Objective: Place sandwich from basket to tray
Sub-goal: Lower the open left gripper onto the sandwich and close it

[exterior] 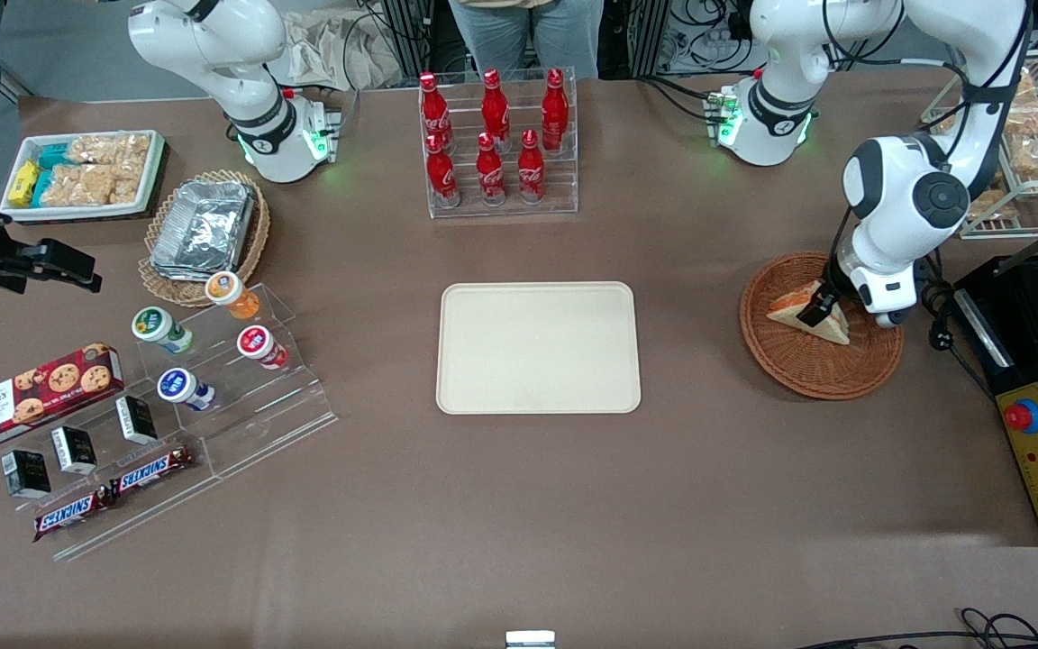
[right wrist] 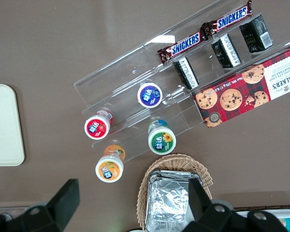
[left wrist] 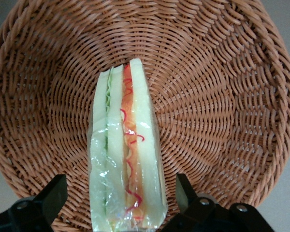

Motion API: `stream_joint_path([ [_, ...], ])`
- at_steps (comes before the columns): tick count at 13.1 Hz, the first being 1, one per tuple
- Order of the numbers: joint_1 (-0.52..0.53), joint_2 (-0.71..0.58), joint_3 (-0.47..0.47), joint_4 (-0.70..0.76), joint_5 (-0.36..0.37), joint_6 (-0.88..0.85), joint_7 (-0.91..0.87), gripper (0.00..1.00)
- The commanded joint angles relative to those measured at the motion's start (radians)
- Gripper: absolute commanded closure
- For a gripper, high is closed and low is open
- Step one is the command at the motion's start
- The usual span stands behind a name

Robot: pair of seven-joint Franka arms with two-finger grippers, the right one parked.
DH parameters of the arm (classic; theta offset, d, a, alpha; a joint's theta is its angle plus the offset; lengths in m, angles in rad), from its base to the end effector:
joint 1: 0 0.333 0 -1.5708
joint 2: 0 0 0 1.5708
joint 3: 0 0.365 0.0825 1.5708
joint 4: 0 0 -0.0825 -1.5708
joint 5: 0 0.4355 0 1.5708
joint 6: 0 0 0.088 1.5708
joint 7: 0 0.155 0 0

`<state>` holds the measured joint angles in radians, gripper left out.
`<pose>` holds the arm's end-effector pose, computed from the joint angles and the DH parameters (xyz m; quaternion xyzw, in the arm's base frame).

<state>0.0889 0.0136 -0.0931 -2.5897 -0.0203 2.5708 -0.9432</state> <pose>0.4645 -0.0023 0.2075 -0.8877 -0.4600 0.0172 0.0021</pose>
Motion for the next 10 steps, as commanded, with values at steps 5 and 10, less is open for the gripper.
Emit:
stream_joint_path([
  [5, 0.008, 0.062, -0.007, 0.000, 0.010, 0.098, -0.040, 0.71],
  [10, -0.005, -0.068, -0.014, 0.029, 0.011, -0.048, -0.019, 1.00],
])
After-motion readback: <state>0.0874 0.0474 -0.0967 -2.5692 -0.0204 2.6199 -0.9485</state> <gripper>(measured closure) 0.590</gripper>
